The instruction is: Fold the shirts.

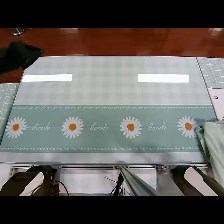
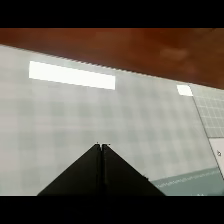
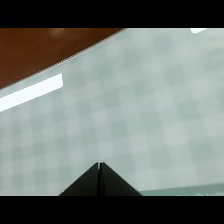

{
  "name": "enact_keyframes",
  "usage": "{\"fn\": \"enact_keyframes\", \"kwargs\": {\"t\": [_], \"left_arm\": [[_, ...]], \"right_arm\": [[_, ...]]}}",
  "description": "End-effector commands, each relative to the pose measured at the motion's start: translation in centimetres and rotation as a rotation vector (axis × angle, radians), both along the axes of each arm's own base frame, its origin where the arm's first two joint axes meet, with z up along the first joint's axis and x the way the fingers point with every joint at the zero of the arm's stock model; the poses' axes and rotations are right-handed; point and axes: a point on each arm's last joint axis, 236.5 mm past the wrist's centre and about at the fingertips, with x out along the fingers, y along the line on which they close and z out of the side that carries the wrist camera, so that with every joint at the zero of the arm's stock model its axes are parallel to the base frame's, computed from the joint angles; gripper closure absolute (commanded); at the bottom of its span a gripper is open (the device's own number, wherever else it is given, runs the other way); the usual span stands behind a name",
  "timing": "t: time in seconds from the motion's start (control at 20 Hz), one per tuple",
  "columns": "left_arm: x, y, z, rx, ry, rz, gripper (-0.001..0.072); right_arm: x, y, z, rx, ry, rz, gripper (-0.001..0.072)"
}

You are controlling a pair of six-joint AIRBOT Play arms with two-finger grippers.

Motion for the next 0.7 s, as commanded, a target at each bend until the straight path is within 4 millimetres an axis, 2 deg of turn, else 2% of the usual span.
{"fn": "enact_keyframes", "kwargs": {"t": [0.0,0.05,0.1,0.15,0.2,0.25,0.3,0.4,0.65], "left_arm": [[-0.7,-6.4,-3.4,0.159,0.055,-0.195,0.0682],[-1.4,-7.5,-7.0,0.241,0.116,-0.225,0.0682],[-1.7,-7.3,-11.1,0.345,0.184,-0.224,0.0682],[-1.8,-6.2,-14.5,0.435,0.255,-0.200,0.0681],[-1.9,-4.8,-17.3,0.486,0.335,-0.162,0.0680],[-1.9,-3.8,-18.8,0.515,0.387,-0.150,0.0680],[-1.8,-3.3,-19.4,0.519,0.412,-0.144,0.0680],[-1.7,-2.7,-19.6,0.517,0.424,-0.130,0.0680],[-1.5,-2.6,-19.6,0.515,0.422,-0.125,0.0680]], "right_arm": [[2.3,12.4,-5.4,-0.227,0.065,0.374,0.0686],[1.6,13.8,-9.6,-0.304,0.176,0.395,0.0686],[1.1,13.9,-13.2,-0.365,0.278,0.367,0.0686],[0.6,13.1,-16.5,-0.407,0.377,0.308,0.0687],[0.2,12.4,-18.7,-0.424,0.448,0.271,0.0688],[-0.1,11.9,-20.0,-0.428,0.500,0.253,0.0688],[-0.2,11.7,-20.6,-0.429,0.521,0.259,0.0688],[-0.2,11.5,-20.5,-0.440,0.517,0.259,0.0687],[-0.2,11.5,-20.4,-0.439,0.515,0.258,0.0687]]}}
